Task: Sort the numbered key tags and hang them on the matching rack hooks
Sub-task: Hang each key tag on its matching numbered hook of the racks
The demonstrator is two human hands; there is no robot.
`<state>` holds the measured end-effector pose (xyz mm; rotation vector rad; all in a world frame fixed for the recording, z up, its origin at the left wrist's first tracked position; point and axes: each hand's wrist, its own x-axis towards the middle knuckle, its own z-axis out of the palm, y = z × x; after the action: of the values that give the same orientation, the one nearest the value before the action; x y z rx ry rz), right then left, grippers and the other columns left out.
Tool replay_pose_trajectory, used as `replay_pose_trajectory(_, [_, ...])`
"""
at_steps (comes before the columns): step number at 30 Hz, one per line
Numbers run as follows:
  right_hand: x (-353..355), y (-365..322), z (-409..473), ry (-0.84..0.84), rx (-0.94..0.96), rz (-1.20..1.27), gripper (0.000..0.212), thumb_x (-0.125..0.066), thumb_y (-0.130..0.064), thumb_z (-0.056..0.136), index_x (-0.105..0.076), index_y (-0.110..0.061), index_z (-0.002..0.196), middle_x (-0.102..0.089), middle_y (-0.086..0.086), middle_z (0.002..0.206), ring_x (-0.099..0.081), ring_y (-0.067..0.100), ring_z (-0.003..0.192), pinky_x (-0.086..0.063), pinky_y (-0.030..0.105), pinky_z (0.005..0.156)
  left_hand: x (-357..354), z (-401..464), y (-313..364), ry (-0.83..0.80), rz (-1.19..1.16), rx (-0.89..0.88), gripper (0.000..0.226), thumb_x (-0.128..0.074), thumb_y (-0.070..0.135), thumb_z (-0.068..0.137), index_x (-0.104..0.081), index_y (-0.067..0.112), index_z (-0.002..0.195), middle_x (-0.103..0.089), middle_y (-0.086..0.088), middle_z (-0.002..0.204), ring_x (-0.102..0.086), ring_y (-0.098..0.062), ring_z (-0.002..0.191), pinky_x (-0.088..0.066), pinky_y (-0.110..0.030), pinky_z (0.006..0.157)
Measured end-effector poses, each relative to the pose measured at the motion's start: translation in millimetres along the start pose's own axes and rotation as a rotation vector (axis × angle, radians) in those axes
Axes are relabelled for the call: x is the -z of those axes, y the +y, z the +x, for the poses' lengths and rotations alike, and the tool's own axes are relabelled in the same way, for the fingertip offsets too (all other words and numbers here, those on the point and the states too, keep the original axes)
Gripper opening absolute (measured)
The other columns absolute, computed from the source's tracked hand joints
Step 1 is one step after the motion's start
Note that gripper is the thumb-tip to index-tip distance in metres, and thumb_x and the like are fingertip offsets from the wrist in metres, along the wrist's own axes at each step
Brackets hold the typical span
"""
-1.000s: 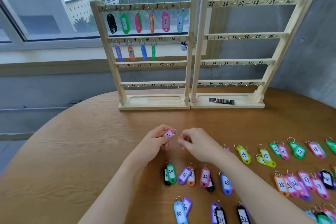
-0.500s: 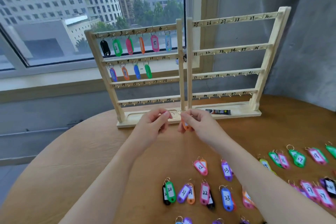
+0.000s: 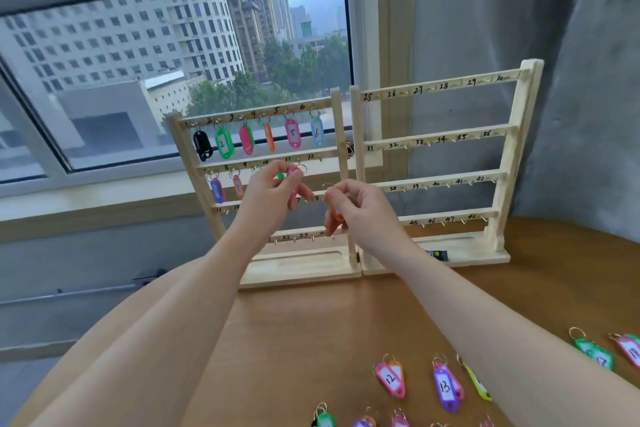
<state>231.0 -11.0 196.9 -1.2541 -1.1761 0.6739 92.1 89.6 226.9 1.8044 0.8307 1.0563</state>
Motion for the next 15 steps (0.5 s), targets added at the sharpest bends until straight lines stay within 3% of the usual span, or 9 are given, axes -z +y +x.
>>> replay_pose_trajectory(3, [-2,0,13,0.021,0.048,-0.063,0.027,-0.05,-0.023,0.107,-0.064,-0.004,0.094,-0.067,0.01,0.064,-0.063,0.021,0.057,-0.055,0.037,0.067,-5,10,0,0.053,0.008,0.022,0.014,-0.055,0.022,0.104,-0.062,0.01,0.105,-0.074,-0.001,0.07,-0.047,-0.012,0.053,-0.039,-0.018,0.05])
replay_pose_trajectory(7, [-4,3,30,0.058,0.092,-0.089,0.029,-0.051,-0.026,0.107,-0.062,-0.006,0.089,-0.066,0.014,0.061,-0.06,0.018,0.051,-0.051,0.033,0.057,-10,23,-6,0.108,0.018,0.045,0.014,-0.053,0.024,0.105,-0.061,0.012,0.104,-0.074,-0.001,0.07,-0.05,-0.011,0.049,-0.038,-0.015,0.044])
replay_pose_trajectory(11, [-3,6,44,0.082,0.118,-0.108,0.029,-0.052,-0.029,0.106,-0.063,-0.008,0.089,-0.066,0.014,0.061,-0.06,0.019,0.049,-0.054,0.039,0.06,-12,31,-14,0.131,0.06,0.021,0.016,-0.051,0.026,0.105,-0.059,0.012,0.101,-0.074,-0.003,0.072,-0.05,-0.016,0.048,-0.038,-0.017,0.042])
replay_pose_trajectory(15, [-6,6,59,0.118,0.149,-0.132,0.03,-0.054,-0.032,0.105,-0.065,-0.008,0.09,-0.065,0.015,0.061,-0.06,0.022,0.049,-0.054,0.043,0.061,-12,36,-23,0.125,0.173,-0.018,0.016,-0.052,0.024,0.105,-0.058,0.017,0.091,-0.073,0.001,0.067,-0.048,-0.02,0.048,-0.04,-0.027,0.048])
